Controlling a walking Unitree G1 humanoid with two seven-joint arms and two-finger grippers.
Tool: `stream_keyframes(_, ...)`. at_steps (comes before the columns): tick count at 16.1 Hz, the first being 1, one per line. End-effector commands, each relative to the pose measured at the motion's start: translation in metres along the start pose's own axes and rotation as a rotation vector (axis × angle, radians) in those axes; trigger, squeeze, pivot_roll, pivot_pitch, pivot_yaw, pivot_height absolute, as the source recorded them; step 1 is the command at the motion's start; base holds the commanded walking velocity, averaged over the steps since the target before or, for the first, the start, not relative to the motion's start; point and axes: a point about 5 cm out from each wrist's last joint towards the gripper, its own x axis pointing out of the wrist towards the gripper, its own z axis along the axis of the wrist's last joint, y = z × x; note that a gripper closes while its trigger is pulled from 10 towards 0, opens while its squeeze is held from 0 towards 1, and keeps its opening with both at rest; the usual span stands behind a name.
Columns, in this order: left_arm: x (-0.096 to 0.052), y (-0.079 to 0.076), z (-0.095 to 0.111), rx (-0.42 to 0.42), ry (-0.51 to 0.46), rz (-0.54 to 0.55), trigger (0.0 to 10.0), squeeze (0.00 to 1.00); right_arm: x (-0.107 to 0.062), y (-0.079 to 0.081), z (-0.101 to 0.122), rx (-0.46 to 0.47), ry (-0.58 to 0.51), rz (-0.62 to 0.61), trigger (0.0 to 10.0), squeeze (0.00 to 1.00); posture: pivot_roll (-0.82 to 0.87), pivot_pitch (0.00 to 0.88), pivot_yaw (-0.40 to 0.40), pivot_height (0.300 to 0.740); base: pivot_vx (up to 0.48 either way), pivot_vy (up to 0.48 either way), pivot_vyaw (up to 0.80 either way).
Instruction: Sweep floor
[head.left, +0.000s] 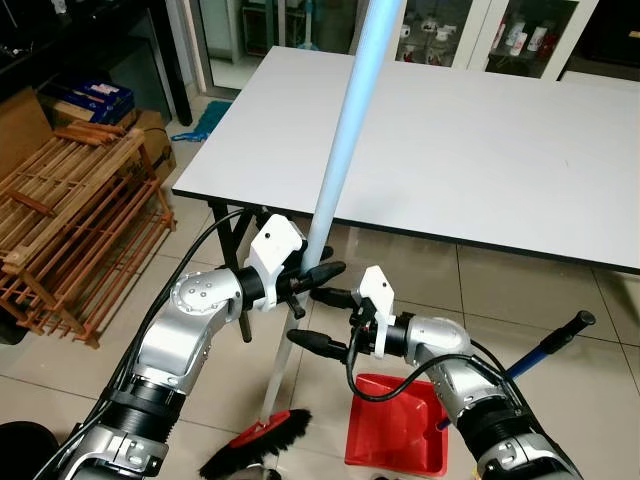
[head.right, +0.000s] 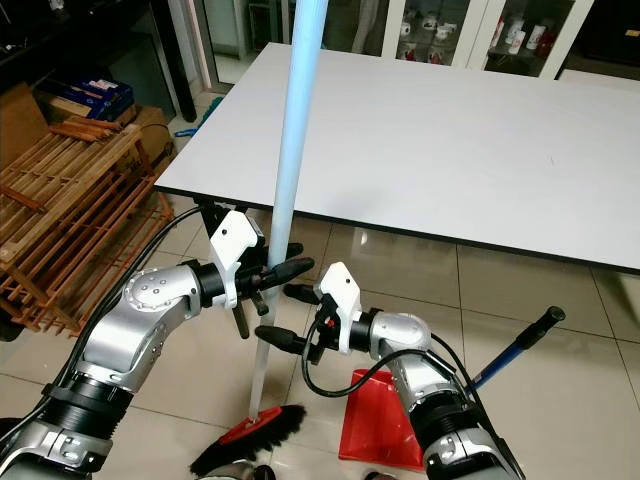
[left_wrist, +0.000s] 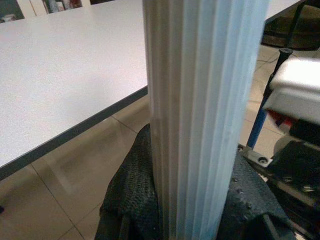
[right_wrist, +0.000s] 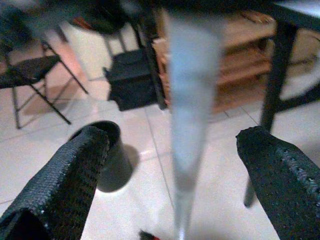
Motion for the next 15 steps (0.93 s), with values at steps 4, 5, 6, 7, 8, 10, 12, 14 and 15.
stream_keyframes(4, 0.0, 0.005, 0.011, 0.014, -0.043, 0.026, 10.0, 0.0, -0.005, -0.012, -0.002, -0.029, 0.03, -0.105, 10.0, 1.0, 0.07, 0.037, -0.023, 0.74, 0.0, 0.0, 0.0)
stream_keyframes(5, 0.0, 0.005, 0.011, 0.011, -0.045, 0.03, 10.0, 0.0, -0.007, -0.014, -0.005, -0.03, 0.043, -0.121, 10.0, 1.0, 0.07, 0.039, -0.025, 0.74, 0.0, 0.0, 0.0)
stream_keyframes(6, -0.001, 0.006, 0.011, 0.006, -0.05, 0.038, 10.0, 0.0, -0.008, -0.014, -0.008, -0.029, 0.055, -0.127, 10.0, 1.0, 0.07, 0.04, -0.025, 0.74, 0.0, 0.0, 0.0)
stream_keyframes(7, -0.001, 0.007, 0.012, -0.002, -0.059, 0.048, 10.0, 0.0, -0.009, -0.014, -0.011, -0.028, 0.071, -0.125, 10.0, 1.0, 0.07, 0.041, -0.026, 0.74, 0.0, 0.0, 0.0)
stream_keyframes(8, -0.001, 0.009, 0.013, -0.012, -0.069, 0.065, 10.0, 0.0, -0.01, -0.013, -0.015, -0.025, 0.085, -0.124, 10.0, 1.0, 0.07, 0.042, -0.026, 0.74, 0.0, 0.0, 0.0)
stream_keyframes(10, -0.002, 0.013, 0.015, -0.017, -0.085, 0.099, 10.0, 0.0, -0.013, -0.013, -0.024, -0.031, 0.14, -0.131, 10.0, 1.0, 0.07, 0.044, -0.024, 0.74, 0.0, 0.0, 0.0)
stream_keyframes(12, -0.001, 0.017, 0.016, -0.028, -0.098, 0.126, 10.0, 0.0, -0.018, -0.014, -0.038, -0.058, 0.238, -0.18, 10.0, 0.0, 0.07, 0.046, -0.024, 0.74, 0.0, 0.0, 0.0)
stream_keyframes(14, -0.001, 0.018, 0.016, -0.029, -0.099, 0.14, 10.0, 0.0, -0.021, -0.018, -0.042, -0.054, 0.266, -0.237, 10.0, 0.0, 0.07, 0.049, -0.023, 0.74, 0.0, 0.0, 0.0)
stream_keyframes(15, -0.001, 0.019, 0.016, -0.034, -0.103, 0.164, 10.0, 0.0, -0.024, -0.023, -0.044, -0.066, 0.291, -0.297, 10.0, 0.0, 0.07, 0.05, -0.021, 0.74, 0.0, 0.0, 0.0)
